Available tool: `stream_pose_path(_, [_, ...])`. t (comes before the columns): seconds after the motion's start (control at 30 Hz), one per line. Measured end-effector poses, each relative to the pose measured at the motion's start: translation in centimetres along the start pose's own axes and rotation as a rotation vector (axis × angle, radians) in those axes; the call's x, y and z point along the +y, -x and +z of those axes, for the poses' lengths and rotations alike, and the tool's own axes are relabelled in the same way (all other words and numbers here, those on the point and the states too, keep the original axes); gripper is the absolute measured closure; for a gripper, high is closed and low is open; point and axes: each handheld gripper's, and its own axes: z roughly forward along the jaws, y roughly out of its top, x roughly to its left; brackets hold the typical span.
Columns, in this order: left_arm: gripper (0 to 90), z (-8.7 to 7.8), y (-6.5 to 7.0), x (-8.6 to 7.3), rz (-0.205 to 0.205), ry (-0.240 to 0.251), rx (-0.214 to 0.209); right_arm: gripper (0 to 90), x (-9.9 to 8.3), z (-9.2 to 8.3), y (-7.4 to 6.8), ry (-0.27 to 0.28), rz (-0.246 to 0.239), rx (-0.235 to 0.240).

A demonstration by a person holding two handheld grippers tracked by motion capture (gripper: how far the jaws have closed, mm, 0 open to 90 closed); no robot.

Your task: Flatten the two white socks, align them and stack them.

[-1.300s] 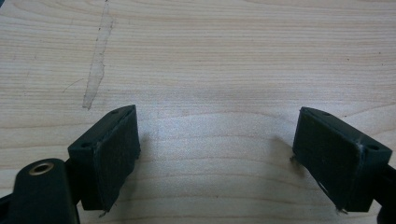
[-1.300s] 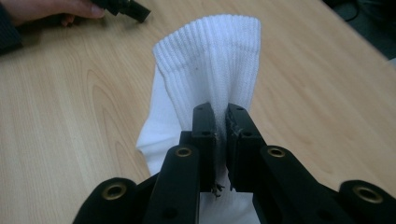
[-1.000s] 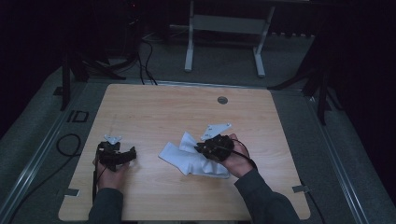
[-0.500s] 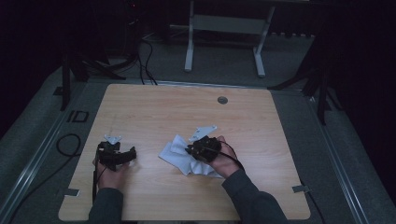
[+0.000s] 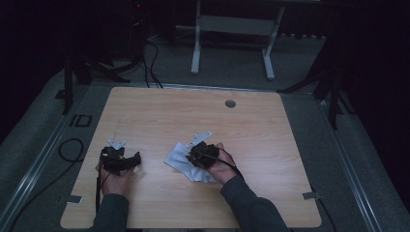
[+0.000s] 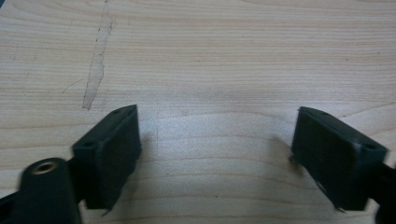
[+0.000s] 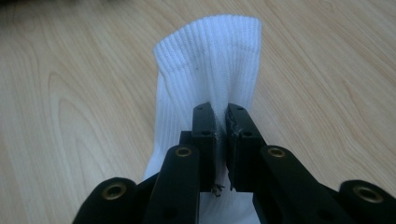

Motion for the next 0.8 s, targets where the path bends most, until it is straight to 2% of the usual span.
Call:
stream_pose_path(0.03, [21.9,-0.1,0.0,0.0,0.002,0.005,0.000,82.9,0.2,0.1,0.0,-0.001,0.006,0.000])
stream_pose_path(0.2, [38.9,-0.3,0.0,-0.1,-0.004,0.020,-0.003,82.7,1.3,0.4,-0.2,0.002,0.028,0.000])
stream_pose_path(0.4, [57.4,-0.7,0.2,-0.1,0.015,0.012,-0.024,82.4,1.2,2.2,-0.3,-0.053,0.055,0.009])
stream_pose_path(0.43, [57.4,-0.7,0.2,-0.1,0.015,0.012,-0.024,82.4,1.1,2.5,-0.3,-0.059,0.056,0.009])
stream_pose_path(0.47, [63.9,-0.8,0.4,-0.1,0.036,0.004,-0.040,82.1,1.0,2.9,-0.2,-0.067,0.067,0.013])
stream_pose_path(0.57, [71.8,-0.9,0.7,-0.1,0.054,0.003,-0.045,81.7,0.9,3.2,-0.1,-0.073,0.072,0.016])
stream_pose_path(0.63, [73.8,-1.0,0.9,0.0,0.066,-0.001,-0.049,81.7,0.8,3.3,-0.1,-0.076,0.074,0.015])
stream_pose_path(0.7, [78.1,-1.3,1.8,0.0,0.110,0.011,-0.084,81.6,0.6,3.6,-0.1,-0.084,0.087,0.012])
stream_pose_path(0.77, [79.6,-1.6,2.5,0.1,0.136,0.022,-0.107,81.3,0.5,3.7,-0.2,-0.089,0.092,0.009])
stream_pose_path(0.8, [79.8,-1.6,2.5,0.1,0.136,0.022,-0.107,81.3,0.5,3.7,-0.2,-0.089,0.092,0.009])
